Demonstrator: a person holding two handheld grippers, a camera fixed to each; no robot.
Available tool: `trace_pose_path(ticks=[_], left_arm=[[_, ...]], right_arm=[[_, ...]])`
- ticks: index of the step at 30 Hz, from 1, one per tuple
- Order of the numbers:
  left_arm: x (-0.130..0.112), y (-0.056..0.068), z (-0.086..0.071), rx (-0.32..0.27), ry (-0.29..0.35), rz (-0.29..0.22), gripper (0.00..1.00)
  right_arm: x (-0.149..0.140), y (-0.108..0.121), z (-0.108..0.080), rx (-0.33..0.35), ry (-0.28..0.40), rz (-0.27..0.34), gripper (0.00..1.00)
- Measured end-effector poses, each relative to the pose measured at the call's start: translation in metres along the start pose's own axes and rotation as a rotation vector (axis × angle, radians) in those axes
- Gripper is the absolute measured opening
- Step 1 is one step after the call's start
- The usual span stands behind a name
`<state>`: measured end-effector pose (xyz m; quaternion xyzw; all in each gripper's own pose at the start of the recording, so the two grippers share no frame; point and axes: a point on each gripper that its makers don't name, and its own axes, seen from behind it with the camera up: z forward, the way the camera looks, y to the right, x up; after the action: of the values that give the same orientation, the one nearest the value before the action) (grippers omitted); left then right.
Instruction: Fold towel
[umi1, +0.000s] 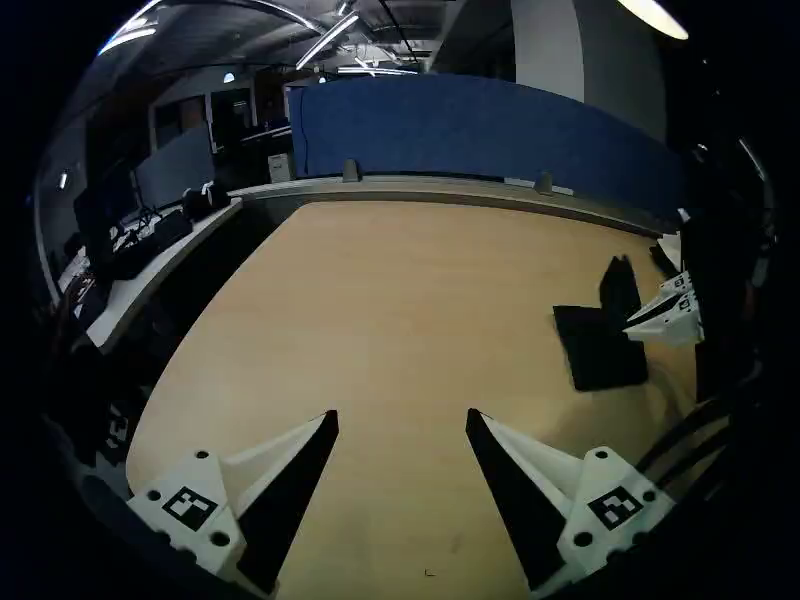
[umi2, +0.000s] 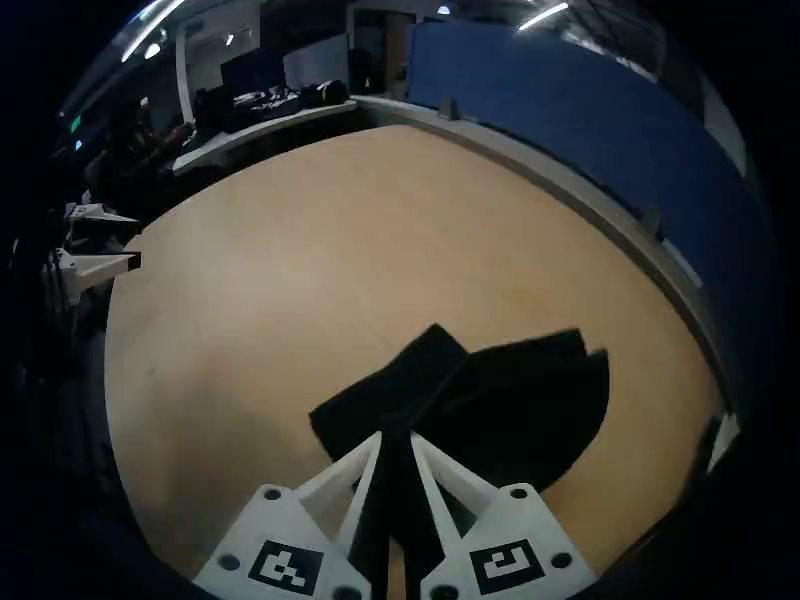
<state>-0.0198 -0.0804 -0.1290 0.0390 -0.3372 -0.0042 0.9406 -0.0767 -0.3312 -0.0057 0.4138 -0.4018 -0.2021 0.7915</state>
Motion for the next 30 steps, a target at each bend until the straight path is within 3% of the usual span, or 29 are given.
trace_pose_path(ticks=[6,15,18,22,25,30], left_arm=[[-0.006,0.000,-0.001,-0.003,-0.003,-0.014,0.95],[-0.008,-0.004,0.002,-0.001,-0.007,-0.025,0.95],[-0.007,-0.005,0.002,-0.001,-0.007,-0.022,0.95],[-0.007,-0.004,0.003,-0.001,-0.008,-0.018,0.95],[-0.007,-0.004,0.004,0.000,-0.010,-0.017,0.95],[-0.007,-0.003,0.003,0.000,-0.012,-0.015,0.95]], right_arm=[[-0.019,-0.023,0.031,0.050,-0.061,0.019,0.04],[-0.020,-0.021,0.028,0.049,-0.060,0.027,0.09],[-0.016,-0.019,0.022,0.038,-0.041,0.036,0.21],[-0.010,-0.016,0.007,0.029,-0.005,0.045,0.52],[-0.010,-0.011,-0.006,0.015,0.016,0.050,0.68],[-0.021,0.006,-0.027,-0.047,0.031,0.060,0.81]])
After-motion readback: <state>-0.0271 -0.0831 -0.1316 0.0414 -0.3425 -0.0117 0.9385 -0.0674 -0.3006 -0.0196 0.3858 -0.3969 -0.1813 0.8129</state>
